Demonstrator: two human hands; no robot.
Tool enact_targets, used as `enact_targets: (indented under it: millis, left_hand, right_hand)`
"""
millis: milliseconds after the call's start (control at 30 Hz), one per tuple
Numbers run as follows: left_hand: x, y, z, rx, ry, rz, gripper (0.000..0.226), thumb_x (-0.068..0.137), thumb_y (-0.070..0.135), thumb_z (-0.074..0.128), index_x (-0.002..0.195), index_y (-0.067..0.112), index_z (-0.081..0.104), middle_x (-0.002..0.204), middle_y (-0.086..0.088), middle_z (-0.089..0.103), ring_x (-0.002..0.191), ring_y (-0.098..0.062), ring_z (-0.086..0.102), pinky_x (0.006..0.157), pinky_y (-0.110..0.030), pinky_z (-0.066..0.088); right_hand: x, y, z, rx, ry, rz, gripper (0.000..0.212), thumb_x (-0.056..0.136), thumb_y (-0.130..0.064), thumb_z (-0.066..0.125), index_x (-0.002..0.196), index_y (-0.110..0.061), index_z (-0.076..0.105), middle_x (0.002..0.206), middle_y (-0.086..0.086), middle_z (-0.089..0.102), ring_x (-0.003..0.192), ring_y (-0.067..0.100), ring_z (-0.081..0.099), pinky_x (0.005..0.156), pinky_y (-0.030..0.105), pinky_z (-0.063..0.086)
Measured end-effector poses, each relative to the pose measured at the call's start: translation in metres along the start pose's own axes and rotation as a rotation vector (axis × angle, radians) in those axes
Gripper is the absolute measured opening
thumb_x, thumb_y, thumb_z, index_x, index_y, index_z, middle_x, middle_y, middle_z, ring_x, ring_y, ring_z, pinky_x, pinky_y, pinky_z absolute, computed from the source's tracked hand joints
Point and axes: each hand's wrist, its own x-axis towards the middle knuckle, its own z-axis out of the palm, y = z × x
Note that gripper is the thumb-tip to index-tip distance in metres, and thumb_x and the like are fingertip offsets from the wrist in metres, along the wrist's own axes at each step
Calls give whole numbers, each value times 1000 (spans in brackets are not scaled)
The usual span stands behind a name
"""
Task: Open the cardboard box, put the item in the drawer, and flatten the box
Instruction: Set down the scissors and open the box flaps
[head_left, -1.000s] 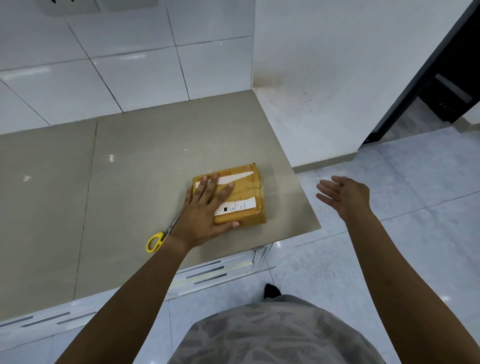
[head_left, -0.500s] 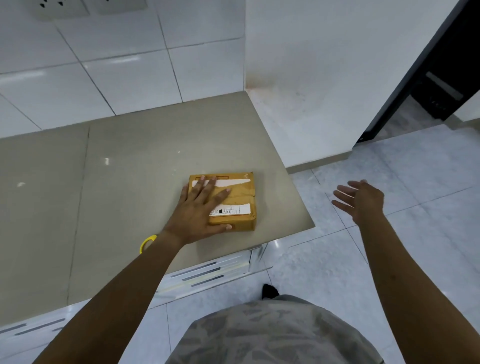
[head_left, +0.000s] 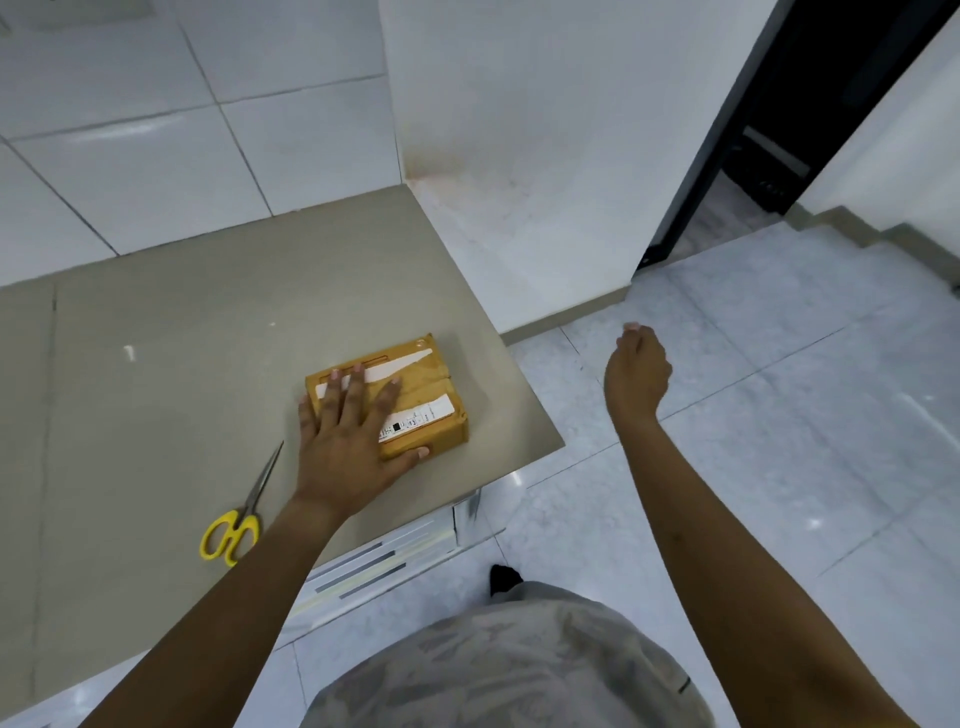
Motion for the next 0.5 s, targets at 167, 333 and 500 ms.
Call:
enact_targets:
  millis: [167, 333, 500]
  left_hand:
    - [0, 1, -1, 5, 10, -5, 93, 75, 84, 31, 151, 32, 25, 160, -14, 19, 146, -40, 14, 110, -65, 15]
    - [0, 2, -3, 5, -4, -23, 94, 75, 86, 28, 152, 32, 23, 160, -14, 18, 146, -40, 13, 111, -64, 14]
    - [0, 2, -4, 15, -30, -26, 95, 75, 86, 29, 152, 32, 21, 160, -14, 16, 146, -40, 12, 111, -65, 15]
  right_hand:
    - [-45, 25, 41, -541, -176, -366, 33, 101, -27, 35, 109, -9, 61, 91, 15, 69, 88, 35, 64, 75, 41, 45]
    - [-79, 48, 69, -774, -245, -537, 40, 90, -32, 50, 120, -7, 59, 102, 13, 71, 102, 31, 65, 94, 53, 43]
    - [-87, 49, 72, -869, -270, -532, 54, 86, -38, 50, 130, -7, 52, 114, 13, 66, 108, 32, 62, 97, 59, 39]
